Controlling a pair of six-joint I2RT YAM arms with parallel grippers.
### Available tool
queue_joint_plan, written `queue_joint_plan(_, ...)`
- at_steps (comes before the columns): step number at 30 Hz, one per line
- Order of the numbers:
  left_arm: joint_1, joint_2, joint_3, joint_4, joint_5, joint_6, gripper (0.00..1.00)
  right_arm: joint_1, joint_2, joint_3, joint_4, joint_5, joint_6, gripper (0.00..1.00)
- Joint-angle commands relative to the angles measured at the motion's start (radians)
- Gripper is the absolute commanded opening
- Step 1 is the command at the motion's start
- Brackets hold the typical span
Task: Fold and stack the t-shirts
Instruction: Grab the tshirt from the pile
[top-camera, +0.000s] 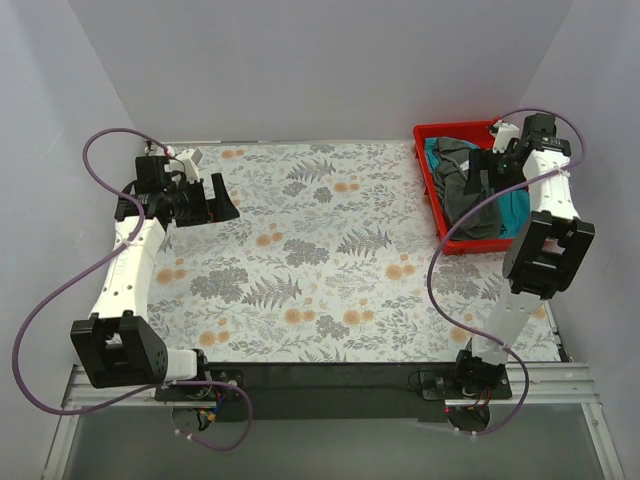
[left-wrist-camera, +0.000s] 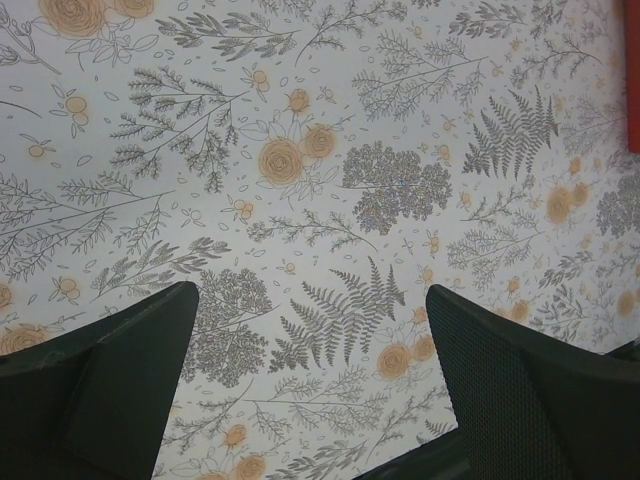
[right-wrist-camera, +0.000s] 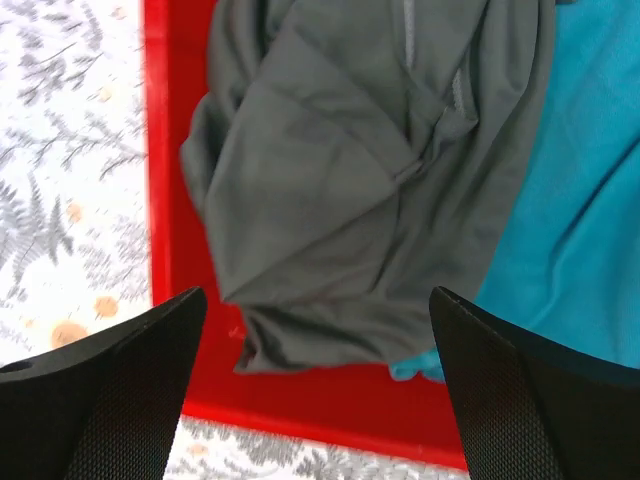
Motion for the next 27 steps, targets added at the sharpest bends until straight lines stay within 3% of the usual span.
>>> queue_joint_plan(1,-0.002,0.01,0.043,-0.025,-0.021,0.013,0.98,0.01,0.088,0.102,0.044,0.036,0.051,0.98)
queue_joint_plan(8,-0.002,0.021,0.034,-0.025,-0.033,0.007,0.98,0.01,0.284,0.219,0.059,0.008,0.098,0.98)
queue_joint_plan(11,-0.002,0.018,0.029,-0.025,-0.04,0.008,0.98,0.01,0.307,0.214,0.057,-0.064,0.1,0.9)
queue_joint_plan(14,-0.002,0.016,0.02,-0.02,-0.053,0.011,0.98,0.01,0.295,0.191,0.059,-0.121,0.097,0.76)
queue_joint_plan(15,-0.002,0.016,0.016,-0.019,-0.05,0.011,0.98,0.012,0.292,0.185,0.057,-0.133,0.094,0.6)
queue_joint_plan(18,-0.002,0.016,0.017,-0.014,-0.04,0.011,0.98,0.012,0.258,0.173,0.05,-0.177,0.08,0.33)
queue_joint_plan(19,-0.002,0.015,0.019,-0.014,-0.033,0.011,0.98,0.01,0.24,0.167,0.048,-0.214,0.075,0.17)
queue_joint_plan(20,-0.002,0.015,0.022,-0.012,-0.033,0.01,0.98,0.012,0.2,0.164,0.045,-0.234,0.066,0.07)
queue_joint_plan(21,-0.002,0.013,0.026,-0.011,-0.032,0.005,0.98,0.012,0.177,0.168,0.042,-0.251,0.054,0.01)
queue_joint_plan(27,-0.002,0.025,0.059,-0.011,-0.026,-0.009,0.98,0.036,-0.033,0.214,0.024,-0.427,-0.021,0.01)
